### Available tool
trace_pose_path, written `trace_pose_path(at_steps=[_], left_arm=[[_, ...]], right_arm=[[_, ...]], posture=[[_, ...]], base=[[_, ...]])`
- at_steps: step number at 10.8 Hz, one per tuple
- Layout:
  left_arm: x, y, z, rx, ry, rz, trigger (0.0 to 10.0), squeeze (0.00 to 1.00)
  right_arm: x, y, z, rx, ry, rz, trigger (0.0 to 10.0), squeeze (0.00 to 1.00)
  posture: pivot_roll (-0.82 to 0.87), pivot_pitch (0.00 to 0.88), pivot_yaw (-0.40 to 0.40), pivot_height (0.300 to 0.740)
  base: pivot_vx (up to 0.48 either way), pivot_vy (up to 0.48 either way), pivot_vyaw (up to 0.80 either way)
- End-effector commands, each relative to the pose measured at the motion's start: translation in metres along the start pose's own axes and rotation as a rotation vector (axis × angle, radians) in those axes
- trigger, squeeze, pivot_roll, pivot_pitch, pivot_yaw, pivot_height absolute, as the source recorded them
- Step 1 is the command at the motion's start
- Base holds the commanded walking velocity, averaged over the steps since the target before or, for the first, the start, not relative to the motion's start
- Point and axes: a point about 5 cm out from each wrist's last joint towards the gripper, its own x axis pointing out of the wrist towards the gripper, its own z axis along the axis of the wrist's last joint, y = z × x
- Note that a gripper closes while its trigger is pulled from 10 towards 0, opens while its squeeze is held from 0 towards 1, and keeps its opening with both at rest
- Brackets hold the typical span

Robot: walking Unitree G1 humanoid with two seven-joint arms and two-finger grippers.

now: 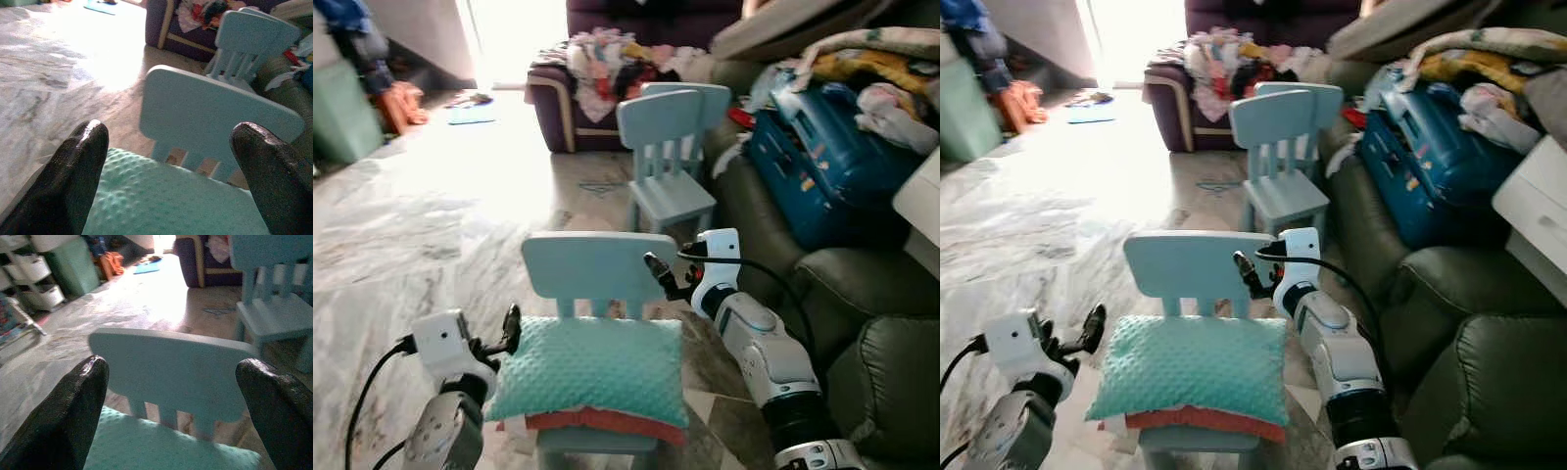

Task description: Move the pillow to the sofa

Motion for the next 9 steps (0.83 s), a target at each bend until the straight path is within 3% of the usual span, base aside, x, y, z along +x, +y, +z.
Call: trace_pose_path(at_steps=[1, 4, 9], left_arm=[[-0.003, 0.005, 0.001, 0.025, -0.007, 0.026, 10.0, 0.0], [-0.011, 0.016, -0.007, 0.048, 0.014, 0.044, 10.0, 0.0], [-0.017, 0.012, -0.004, 0.105, 0.008, 0.0, 10.0, 0.0]], right_arm=[[0.003, 0.002, 0.006, -0.021, -0.016, 0.019, 10.0, 0.0], [0.002, 0.007, 0.002, -0.02, -0.014, 0.055, 10.0, 0.0], [-0.005, 0.008, -0.001, -0.004, -0.033, 0.072, 10.0, 0.0]], posture=[[-0.11, 0.0, 0.021, 0.74], [-0.1, 0.0, 0.019, 0.74], [-0.1, 0.0, 0.035, 0.74]], base=[[0.0, 0.0, 0.0], [0.0, 0.0, 0.0], [0.0, 0.0, 0.0]])
